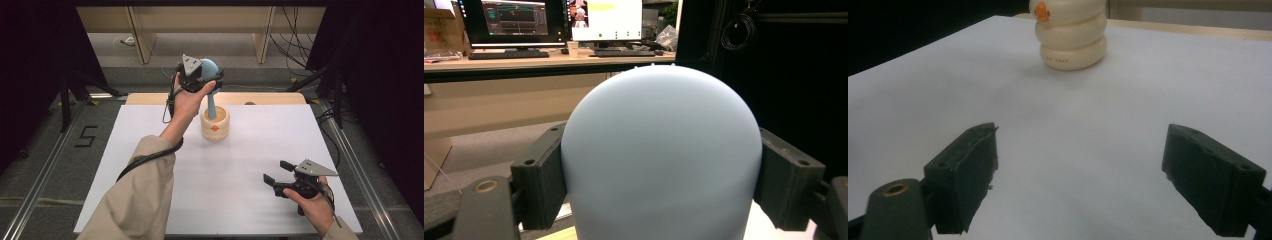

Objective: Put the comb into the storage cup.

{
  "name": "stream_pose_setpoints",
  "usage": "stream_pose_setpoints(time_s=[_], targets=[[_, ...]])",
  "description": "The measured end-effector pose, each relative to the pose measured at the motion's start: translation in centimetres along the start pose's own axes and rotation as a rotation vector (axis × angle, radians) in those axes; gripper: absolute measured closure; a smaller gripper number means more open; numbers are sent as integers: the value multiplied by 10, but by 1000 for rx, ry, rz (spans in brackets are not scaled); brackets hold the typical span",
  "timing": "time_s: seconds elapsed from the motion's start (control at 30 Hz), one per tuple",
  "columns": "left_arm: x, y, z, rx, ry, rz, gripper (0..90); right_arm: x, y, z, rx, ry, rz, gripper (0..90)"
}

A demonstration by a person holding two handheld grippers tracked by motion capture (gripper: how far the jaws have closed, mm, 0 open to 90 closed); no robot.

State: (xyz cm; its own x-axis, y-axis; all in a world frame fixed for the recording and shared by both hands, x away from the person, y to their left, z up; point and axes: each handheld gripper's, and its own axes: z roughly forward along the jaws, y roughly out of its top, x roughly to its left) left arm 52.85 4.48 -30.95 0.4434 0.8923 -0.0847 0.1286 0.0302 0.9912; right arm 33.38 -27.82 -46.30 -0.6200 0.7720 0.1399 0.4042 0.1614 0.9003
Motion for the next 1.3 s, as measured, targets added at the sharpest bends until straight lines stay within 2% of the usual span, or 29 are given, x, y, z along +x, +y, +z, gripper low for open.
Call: stream_pose_setpoints(time_s=[1.3], targets=[[-1,-8,3,11,-8,1,196,0,0,1,-1,5,1,155]])
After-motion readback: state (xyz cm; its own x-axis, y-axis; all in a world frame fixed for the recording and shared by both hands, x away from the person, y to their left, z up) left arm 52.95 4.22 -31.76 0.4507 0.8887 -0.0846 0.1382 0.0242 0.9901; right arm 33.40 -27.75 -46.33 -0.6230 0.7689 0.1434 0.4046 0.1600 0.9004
